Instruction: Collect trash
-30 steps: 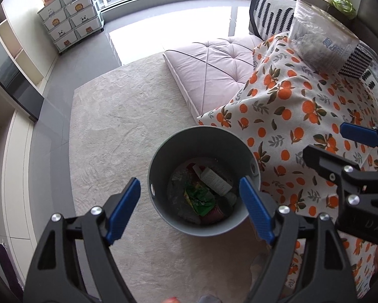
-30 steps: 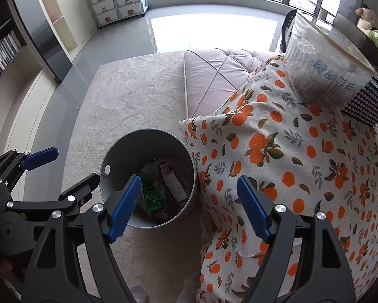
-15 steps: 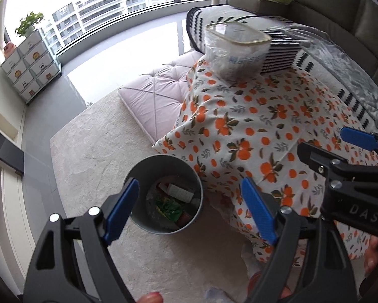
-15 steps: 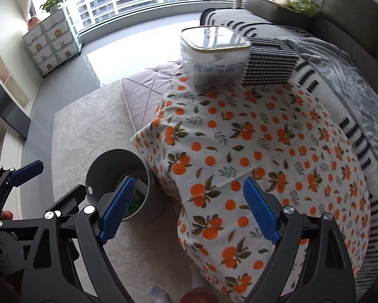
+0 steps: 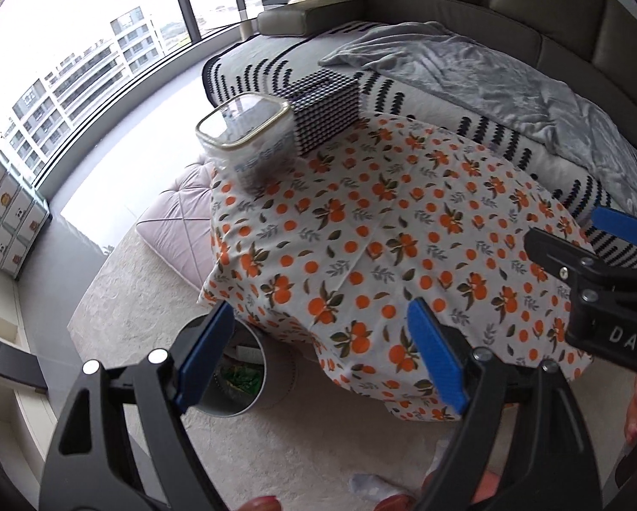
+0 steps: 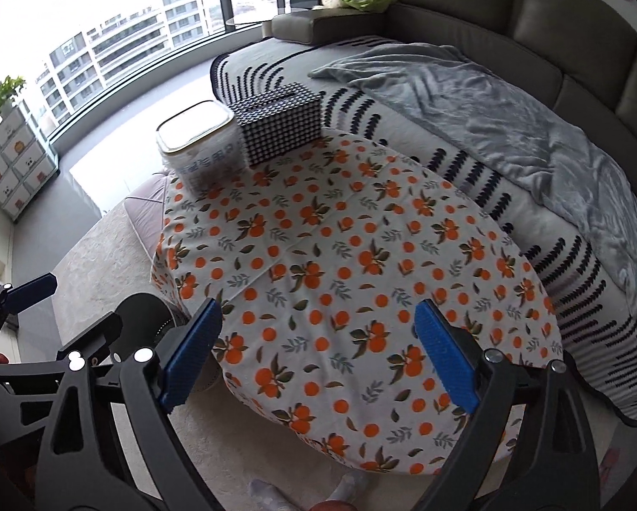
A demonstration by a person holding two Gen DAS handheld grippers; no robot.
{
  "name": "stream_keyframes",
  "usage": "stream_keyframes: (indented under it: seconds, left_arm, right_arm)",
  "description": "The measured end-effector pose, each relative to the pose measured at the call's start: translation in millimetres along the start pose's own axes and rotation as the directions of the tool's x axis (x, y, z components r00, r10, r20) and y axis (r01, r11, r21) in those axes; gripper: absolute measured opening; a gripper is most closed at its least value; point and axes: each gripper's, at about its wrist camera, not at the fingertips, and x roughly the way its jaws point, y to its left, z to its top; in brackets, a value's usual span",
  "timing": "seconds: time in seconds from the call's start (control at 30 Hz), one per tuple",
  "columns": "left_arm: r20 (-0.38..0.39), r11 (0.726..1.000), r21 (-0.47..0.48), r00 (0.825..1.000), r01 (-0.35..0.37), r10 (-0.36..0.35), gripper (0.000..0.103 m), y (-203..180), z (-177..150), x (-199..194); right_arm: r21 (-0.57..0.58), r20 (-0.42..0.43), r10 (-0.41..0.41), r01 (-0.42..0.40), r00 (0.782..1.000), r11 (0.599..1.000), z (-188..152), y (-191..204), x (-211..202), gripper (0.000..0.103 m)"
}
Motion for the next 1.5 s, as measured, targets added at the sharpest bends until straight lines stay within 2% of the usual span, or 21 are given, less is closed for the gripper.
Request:
stream_keyframes:
  seconds: [0.23, 0.53, 0.7, 0.9, 1.23, 1.5]
  left_arm:
    - [-0.009, 1.000, 0.026, 1.000, 0.013, -0.013, 0.083, -59, 22, -28]
    - [-0.064, 0.999, 0.039, 0.998, 0.028, -0.026, 0.083, -102, 37, -54]
    - [-0.068, 0.999, 0.026, 0.997, 0.033, -0.031, 0.083, -105, 48, -68]
    - [-0.053, 0.998, 0.060, 0.998, 0.031, -0.028, 0.083, -105, 63, -80]
    - [-0.040, 0.978, 0.184, 0.995, 0.102, -0.096, 0.083, -89, 86, -103]
    - [-0.037, 0.973, 0.196, 0.993, 0.121, -0.116, 0.083, -74, 96, -119]
  right_arm:
    - [0.000, 0.003, -0.011, 0.011, 1.000, 1.000, 2, -58, -33, 0.089]
    - [-0.019, -0.015, 0.005, -0.005, 1.000, 1.000, 3, -97, -77, 0.089]
    - [0.009, -0.009, 0.008, -0.008, 1.000, 1.000, 10, -109, -94, 0.089]
    - [0.024, 0.017, -0.010, 0.009, 1.000, 1.000, 25, -108, -108, 0.089]
    - [0.081, 0.040, -0.077, 0.073, 0.996, 0.994, 46, -91, -144, 0.089]
    - [0.083, 0.036, -0.082, 0.078, 0.996, 0.993, 50, -72, -164, 0.089]
